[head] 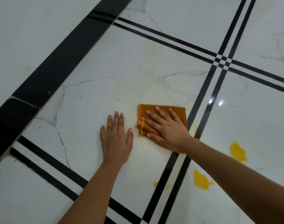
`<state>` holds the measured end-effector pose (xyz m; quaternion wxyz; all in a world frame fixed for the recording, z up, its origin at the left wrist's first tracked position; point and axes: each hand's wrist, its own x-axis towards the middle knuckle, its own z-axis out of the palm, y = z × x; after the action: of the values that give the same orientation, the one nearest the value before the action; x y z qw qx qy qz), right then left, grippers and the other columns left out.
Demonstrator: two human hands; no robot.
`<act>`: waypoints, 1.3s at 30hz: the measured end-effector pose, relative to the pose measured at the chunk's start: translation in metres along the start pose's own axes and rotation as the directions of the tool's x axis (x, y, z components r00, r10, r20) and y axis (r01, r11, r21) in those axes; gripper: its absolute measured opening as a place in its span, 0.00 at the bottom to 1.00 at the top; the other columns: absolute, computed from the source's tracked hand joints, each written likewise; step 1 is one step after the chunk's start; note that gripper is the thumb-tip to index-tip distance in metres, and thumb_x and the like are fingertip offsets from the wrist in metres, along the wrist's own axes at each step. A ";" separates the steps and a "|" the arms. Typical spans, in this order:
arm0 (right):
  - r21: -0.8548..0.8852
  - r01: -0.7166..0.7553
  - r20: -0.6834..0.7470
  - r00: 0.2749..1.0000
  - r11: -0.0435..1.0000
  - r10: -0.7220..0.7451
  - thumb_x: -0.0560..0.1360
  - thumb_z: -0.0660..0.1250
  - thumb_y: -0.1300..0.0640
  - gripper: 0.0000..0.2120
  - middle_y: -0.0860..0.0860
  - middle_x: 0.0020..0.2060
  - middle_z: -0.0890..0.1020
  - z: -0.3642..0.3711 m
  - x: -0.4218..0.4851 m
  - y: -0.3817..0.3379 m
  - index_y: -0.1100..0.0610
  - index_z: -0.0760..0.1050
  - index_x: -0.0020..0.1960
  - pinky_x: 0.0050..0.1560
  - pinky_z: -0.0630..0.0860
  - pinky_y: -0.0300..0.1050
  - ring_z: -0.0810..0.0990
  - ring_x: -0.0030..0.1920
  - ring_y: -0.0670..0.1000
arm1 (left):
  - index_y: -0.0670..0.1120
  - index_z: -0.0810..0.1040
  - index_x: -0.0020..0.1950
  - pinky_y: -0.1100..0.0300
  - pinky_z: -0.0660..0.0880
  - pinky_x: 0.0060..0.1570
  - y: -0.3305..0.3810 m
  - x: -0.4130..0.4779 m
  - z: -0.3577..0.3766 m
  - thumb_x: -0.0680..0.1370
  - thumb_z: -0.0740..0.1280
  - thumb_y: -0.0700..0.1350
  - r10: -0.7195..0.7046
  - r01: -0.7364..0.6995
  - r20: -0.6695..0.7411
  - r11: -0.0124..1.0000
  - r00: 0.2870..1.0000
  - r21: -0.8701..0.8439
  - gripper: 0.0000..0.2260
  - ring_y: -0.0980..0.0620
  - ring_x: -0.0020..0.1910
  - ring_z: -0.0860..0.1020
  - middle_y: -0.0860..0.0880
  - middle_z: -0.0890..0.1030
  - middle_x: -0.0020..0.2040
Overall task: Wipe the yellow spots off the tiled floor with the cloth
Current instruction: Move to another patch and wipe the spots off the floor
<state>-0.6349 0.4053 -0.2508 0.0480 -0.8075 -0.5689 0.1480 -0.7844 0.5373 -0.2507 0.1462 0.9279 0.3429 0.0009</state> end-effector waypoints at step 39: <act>0.193 -0.449 -0.163 0.862 0.873 0.479 0.81 0.45 0.47 0.25 0.55 0.71 0.67 0.030 -0.186 0.016 0.57 0.61 0.72 0.73 0.44 0.48 0.54 0.74 0.51 | 0.55 0.52 0.76 0.25 0.48 0.61 0.084 -0.109 0.035 0.71 0.47 0.72 0.378 -0.439 0.274 0.872 0.885 0.215 0.38 0.37 0.74 0.51 0.47 0.53 0.77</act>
<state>-0.6869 0.2233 -0.2486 0.1292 -0.9258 -0.3367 0.1131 -0.8111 0.3980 -0.2509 0.0519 0.9847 0.1161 -0.1191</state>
